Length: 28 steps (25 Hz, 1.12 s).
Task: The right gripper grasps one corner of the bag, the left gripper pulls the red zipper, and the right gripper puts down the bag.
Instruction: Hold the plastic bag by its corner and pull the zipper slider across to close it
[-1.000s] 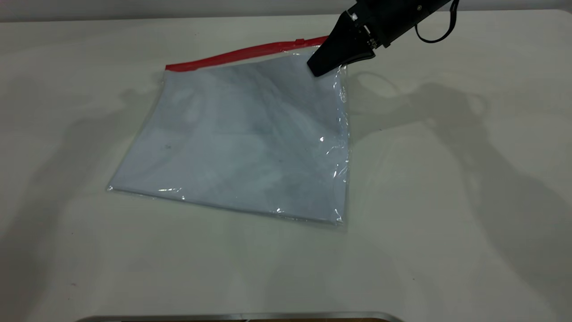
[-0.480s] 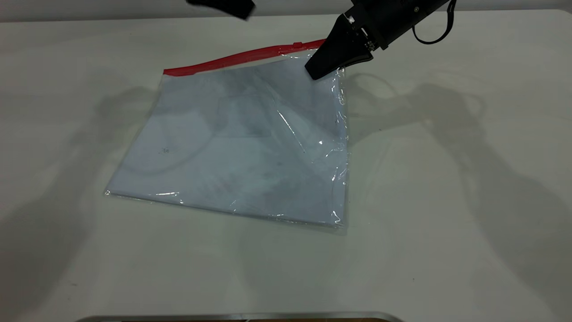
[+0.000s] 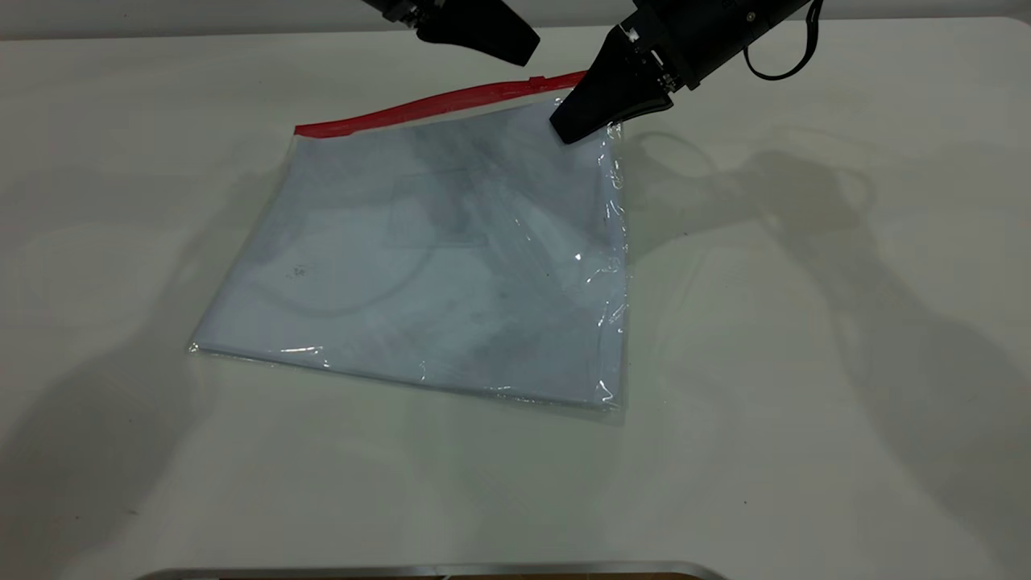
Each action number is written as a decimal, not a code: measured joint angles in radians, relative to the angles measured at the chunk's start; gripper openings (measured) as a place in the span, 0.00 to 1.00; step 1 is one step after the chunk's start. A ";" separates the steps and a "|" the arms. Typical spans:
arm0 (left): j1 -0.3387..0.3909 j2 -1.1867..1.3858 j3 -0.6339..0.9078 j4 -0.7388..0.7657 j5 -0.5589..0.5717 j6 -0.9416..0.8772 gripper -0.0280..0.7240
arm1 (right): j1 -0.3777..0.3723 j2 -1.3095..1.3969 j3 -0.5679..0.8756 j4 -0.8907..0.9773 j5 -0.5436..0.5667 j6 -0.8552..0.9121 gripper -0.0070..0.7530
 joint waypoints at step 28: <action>-0.033 0.047 -0.001 0.002 -0.053 -0.064 0.50 | 0.000 0.000 0.000 0.001 0.000 0.000 0.05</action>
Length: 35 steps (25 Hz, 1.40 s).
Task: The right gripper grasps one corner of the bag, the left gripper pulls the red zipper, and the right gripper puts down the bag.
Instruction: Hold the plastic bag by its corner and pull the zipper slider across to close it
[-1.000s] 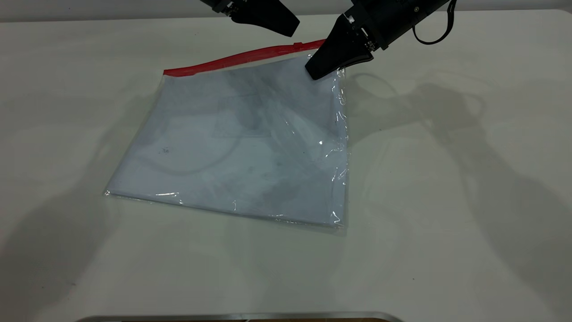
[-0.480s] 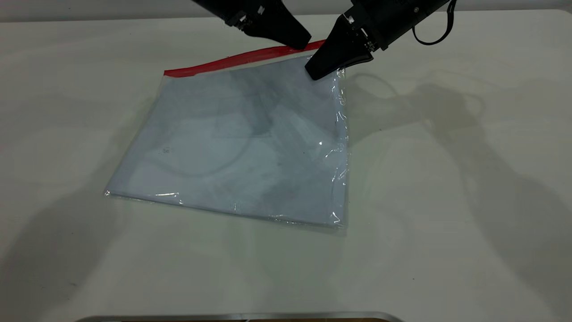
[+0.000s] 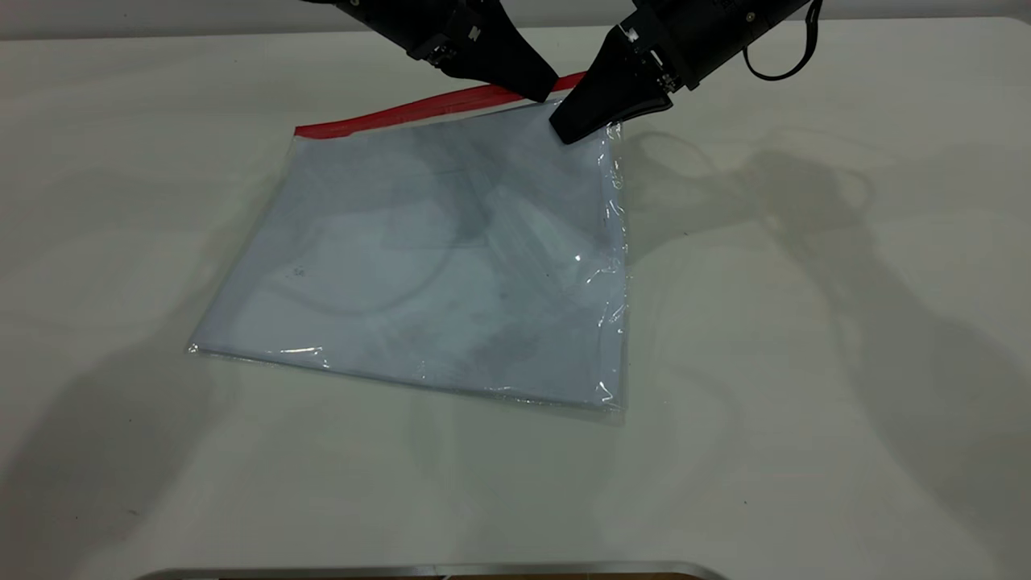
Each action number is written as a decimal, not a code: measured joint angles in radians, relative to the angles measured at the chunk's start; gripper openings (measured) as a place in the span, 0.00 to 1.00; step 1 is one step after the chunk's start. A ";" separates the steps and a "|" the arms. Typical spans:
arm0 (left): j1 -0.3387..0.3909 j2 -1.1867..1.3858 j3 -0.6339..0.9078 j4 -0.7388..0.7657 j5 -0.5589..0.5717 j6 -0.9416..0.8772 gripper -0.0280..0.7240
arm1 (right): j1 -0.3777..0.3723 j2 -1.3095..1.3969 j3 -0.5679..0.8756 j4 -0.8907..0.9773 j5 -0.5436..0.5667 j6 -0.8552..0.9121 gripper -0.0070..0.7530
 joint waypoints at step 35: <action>0.016 0.000 0.000 -0.045 -0.039 0.020 0.11 | 0.000 -0.001 -0.024 0.026 -0.016 0.000 0.05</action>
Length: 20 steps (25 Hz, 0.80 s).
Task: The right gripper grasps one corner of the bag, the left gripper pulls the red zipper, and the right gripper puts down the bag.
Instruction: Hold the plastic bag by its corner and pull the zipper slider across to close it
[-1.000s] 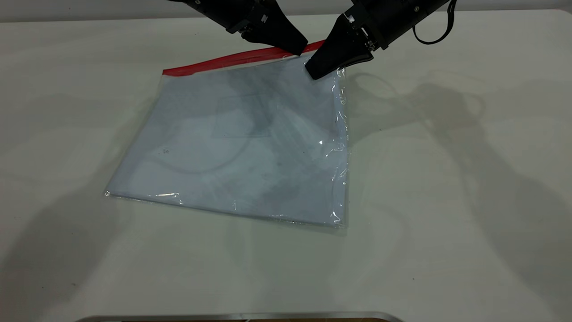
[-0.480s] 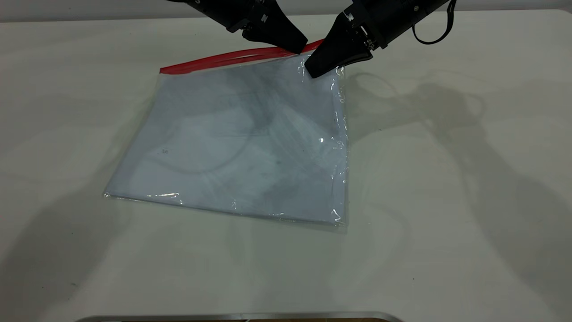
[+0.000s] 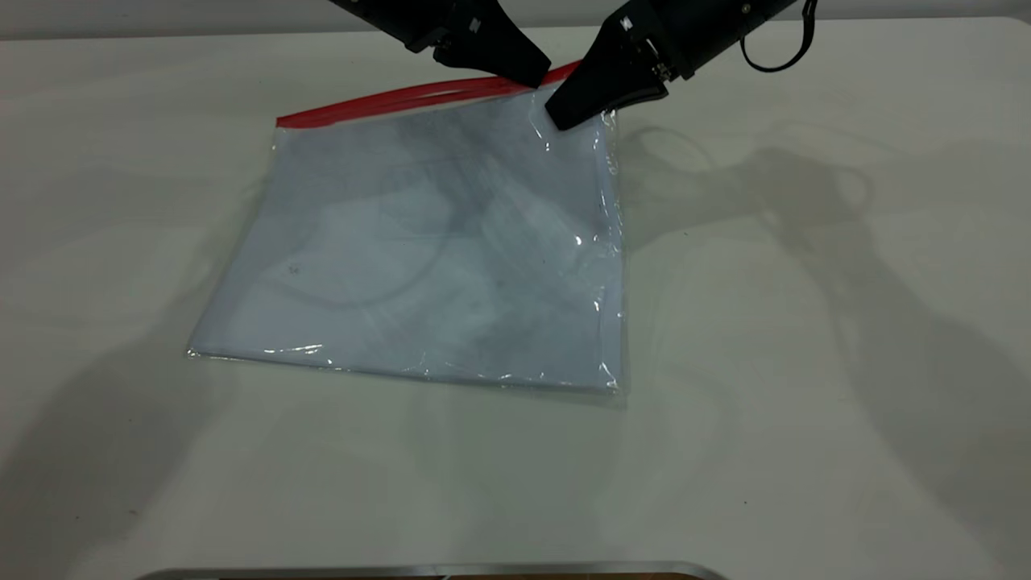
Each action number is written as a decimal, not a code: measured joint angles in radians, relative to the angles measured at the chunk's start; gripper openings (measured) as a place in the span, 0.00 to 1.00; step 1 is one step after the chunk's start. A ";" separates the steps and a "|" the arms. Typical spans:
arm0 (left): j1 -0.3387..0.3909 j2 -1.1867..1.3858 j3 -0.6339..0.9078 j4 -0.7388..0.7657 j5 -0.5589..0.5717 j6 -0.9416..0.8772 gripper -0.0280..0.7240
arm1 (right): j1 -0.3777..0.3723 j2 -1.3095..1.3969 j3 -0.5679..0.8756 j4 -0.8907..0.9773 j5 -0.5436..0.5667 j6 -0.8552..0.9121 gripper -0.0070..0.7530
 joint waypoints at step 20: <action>0.077 0.000 -0.001 0.002 0.040 0.000 0.11 | -0.014 -0.008 -0.038 0.021 0.005 0.000 0.05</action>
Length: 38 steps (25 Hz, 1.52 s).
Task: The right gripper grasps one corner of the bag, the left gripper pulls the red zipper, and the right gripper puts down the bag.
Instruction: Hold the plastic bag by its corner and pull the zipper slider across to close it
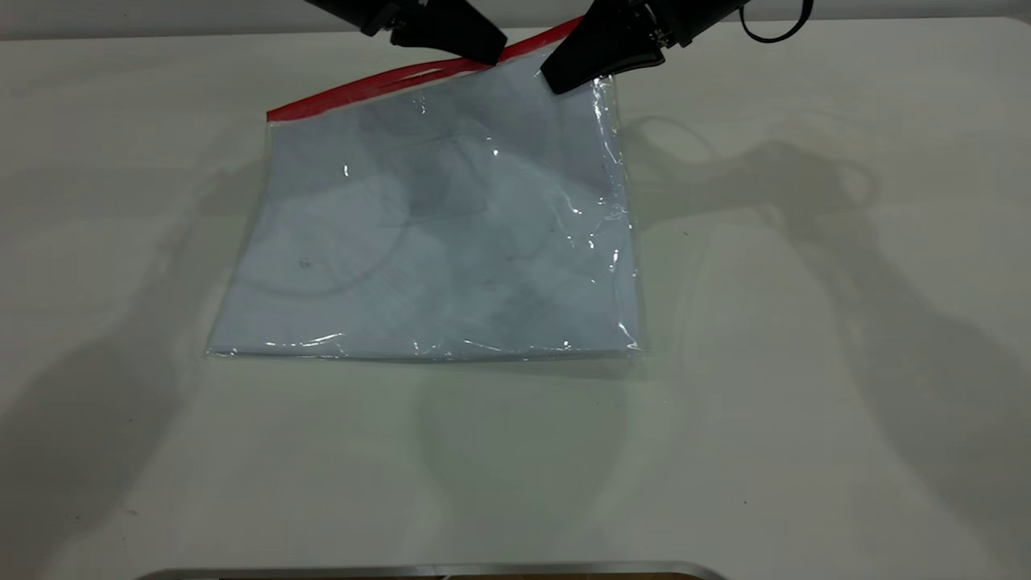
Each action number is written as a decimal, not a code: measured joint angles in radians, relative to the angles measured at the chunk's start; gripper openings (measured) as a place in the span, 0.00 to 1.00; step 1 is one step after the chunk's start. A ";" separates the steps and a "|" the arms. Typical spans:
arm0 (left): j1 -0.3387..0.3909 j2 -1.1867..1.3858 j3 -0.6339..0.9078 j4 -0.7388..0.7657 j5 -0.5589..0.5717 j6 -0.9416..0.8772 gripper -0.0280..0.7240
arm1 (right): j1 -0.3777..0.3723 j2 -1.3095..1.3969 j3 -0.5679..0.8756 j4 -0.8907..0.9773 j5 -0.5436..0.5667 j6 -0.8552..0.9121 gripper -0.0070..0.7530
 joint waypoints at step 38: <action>0.085 -0.001 -0.001 0.494 -0.027 -0.143 0.12 | -0.162 -0.002 0.000 0.100 0.045 0.000 0.05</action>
